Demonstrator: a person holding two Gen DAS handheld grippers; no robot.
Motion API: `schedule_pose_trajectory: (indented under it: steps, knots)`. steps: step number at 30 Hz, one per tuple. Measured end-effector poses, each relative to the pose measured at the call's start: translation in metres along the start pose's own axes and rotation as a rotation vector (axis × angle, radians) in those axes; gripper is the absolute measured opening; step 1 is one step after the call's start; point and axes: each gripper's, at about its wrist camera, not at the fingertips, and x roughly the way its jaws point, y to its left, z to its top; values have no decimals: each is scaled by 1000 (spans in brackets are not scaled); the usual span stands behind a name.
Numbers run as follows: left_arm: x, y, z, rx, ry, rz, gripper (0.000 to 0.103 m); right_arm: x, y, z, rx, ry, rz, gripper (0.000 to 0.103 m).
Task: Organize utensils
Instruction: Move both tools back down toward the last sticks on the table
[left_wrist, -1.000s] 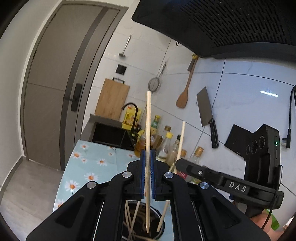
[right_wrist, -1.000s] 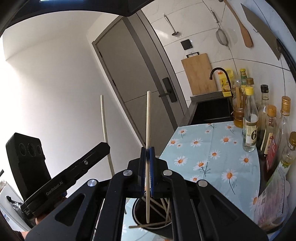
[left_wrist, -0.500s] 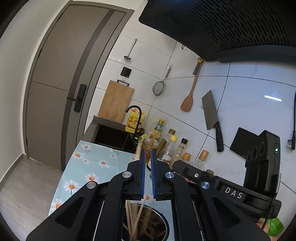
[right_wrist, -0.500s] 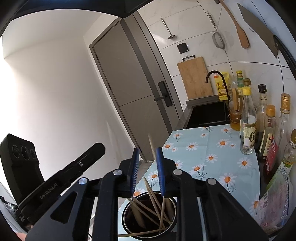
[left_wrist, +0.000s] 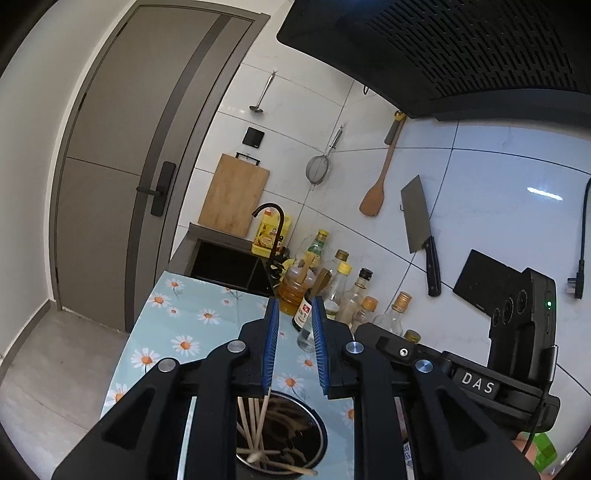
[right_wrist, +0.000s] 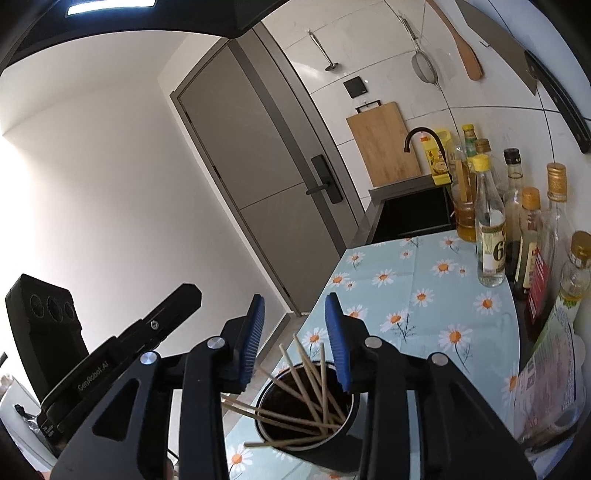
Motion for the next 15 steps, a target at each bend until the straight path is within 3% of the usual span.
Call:
schedule_pose_trajectory:
  steps: [10,15]
  knots:
    - [-34,-12,-6,5,29,-45,18,-40,-3,-21,72,36,5,36]
    - [-46,-12,-12,0,105,-49,18,-62,-1,-37,101,39,29,36]
